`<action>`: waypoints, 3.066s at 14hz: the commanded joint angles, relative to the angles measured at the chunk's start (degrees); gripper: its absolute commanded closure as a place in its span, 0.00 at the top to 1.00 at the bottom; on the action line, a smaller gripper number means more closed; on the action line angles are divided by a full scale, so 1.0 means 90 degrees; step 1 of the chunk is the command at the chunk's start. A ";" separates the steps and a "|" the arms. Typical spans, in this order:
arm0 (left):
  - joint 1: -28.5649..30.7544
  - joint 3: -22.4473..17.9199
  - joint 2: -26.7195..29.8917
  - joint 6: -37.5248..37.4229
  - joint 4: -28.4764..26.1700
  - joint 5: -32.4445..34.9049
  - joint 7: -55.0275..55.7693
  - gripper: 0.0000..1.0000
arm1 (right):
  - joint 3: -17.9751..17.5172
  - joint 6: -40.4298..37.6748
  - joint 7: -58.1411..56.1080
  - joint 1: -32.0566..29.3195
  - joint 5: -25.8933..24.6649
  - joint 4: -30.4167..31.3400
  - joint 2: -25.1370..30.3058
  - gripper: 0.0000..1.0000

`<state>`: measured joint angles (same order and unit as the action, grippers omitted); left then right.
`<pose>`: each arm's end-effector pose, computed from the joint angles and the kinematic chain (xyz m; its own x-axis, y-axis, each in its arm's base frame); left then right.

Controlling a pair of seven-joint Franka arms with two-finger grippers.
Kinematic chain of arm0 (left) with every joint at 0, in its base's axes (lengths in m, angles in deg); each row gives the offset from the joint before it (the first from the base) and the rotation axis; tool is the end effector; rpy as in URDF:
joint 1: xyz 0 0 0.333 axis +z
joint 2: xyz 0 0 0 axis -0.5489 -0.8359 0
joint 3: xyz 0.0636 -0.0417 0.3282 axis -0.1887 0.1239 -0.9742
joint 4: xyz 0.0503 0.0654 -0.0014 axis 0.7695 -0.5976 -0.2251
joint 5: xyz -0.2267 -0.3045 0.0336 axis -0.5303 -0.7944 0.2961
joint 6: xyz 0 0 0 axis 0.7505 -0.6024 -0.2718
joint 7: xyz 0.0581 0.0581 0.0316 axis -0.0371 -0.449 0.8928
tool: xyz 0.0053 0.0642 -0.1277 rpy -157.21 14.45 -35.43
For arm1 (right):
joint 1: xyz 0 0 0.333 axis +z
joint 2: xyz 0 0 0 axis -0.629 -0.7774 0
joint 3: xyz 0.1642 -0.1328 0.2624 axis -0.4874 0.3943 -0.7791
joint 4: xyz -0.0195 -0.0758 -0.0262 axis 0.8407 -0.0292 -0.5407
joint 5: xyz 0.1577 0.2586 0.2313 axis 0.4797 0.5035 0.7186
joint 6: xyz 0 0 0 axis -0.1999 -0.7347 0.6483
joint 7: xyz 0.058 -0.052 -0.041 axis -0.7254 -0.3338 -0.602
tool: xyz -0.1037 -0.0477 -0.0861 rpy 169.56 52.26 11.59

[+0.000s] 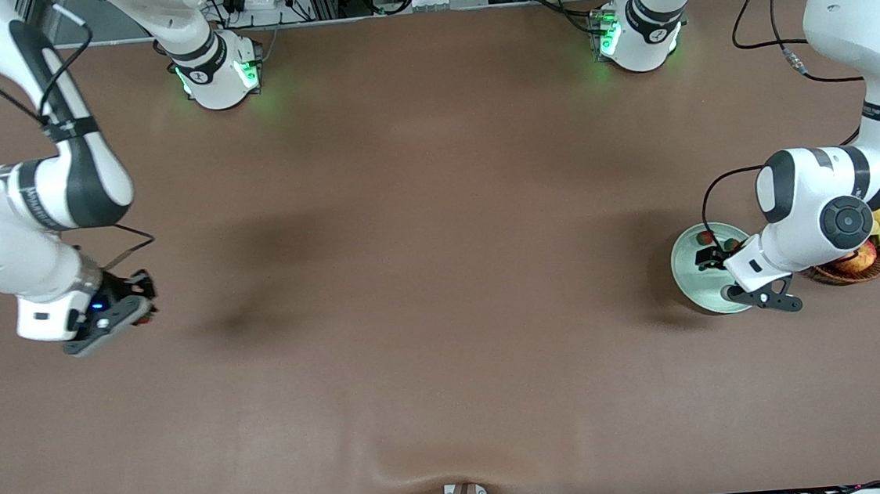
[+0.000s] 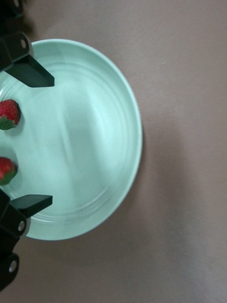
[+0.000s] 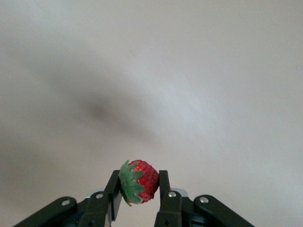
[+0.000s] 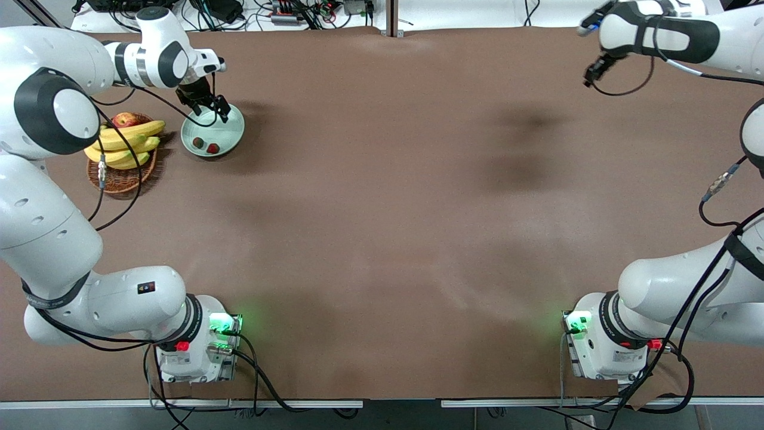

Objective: Collect all strawberries into plate
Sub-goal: 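Carry the last strawberry to the middle with the right gripper and release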

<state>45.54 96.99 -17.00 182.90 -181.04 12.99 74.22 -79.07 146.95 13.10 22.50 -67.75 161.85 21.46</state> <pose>0.6277 0.0223 0.2188 0.9519 -0.2967 -0.0764 -0.2979 -0.9546 -0.0046 0.6244 0.0144 0.3508 0.7677 0.6387 0.0521 0.6371 -0.7694 0.0446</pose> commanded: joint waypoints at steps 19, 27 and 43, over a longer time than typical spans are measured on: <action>-0.0267 0.0742 0.0126 -0.0081 0.0786 -0.0360 0.0380 1.00 | 0.0131 0.2499 0.3267 0.5158 0.0459 -0.4255 -0.4347 0.00; -0.0861 0.1202 0.0077 -0.0110 0.0766 -0.0360 0.1746 1.00 | 0.0845 0.3174 0.3483 0.6050 0.0459 -0.4853 -0.5209 0.62; -0.2785 0.1154 -0.0947 0.0249 0.1645 -0.0341 0.3865 1.00 | 0.1002 0.1616 0.3240 0.3649 0.0527 -0.0694 -0.0788 1.00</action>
<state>23.07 108.02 -22.05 183.15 -168.96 10.31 106.48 -69.17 165.84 44.05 59.17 -63.55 147.37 5.64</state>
